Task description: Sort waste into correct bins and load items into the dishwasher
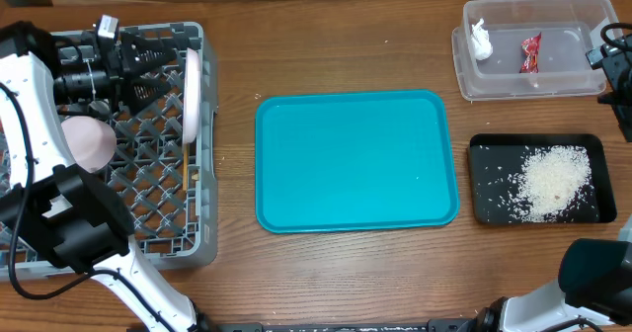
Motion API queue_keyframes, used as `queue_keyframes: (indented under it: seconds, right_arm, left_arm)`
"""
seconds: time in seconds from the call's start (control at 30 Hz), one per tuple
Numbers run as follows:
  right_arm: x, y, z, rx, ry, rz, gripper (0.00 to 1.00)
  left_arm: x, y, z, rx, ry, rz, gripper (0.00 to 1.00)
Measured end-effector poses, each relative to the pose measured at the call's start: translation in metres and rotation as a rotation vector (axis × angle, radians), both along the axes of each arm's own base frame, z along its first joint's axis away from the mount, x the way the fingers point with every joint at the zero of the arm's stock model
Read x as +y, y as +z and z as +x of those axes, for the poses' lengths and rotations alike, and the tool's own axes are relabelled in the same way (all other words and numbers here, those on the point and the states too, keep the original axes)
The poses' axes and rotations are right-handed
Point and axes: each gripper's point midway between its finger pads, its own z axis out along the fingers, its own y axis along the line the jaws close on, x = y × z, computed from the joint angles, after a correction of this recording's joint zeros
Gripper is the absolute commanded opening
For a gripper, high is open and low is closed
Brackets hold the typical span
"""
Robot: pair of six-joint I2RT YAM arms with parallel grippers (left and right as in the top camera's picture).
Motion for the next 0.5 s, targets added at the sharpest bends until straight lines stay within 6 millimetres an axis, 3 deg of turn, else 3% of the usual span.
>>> queue_keyframes:
  seconds: [0.13, 0.23, 0.37, 0.5]
  right_arm:
    - [0.000, 0.000, 0.000, 0.000, 0.000, 0.000, 1.00]
    - [0.000, 0.000, 0.000, 0.000, 0.000, 0.000, 1.00]
    - [0.000, 0.000, 0.000, 0.000, 0.000, 0.000, 1.00]
    - [0.000, 0.000, 0.000, 0.000, 0.000, 0.000, 1.00]
  left_arm:
    - [0.003, -0.005, -0.012, 0.055, 0.003, 0.098, 1.00]
    - [0.001, 0.002, -0.033, 0.082, 0.008, 0.197, 0.99]
    - [-0.023, 0.025, -0.084, 0.060, -0.007, 0.304, 0.98]
    - [-0.062, 0.040, -0.146, -0.013, -0.060, 0.366, 0.97]
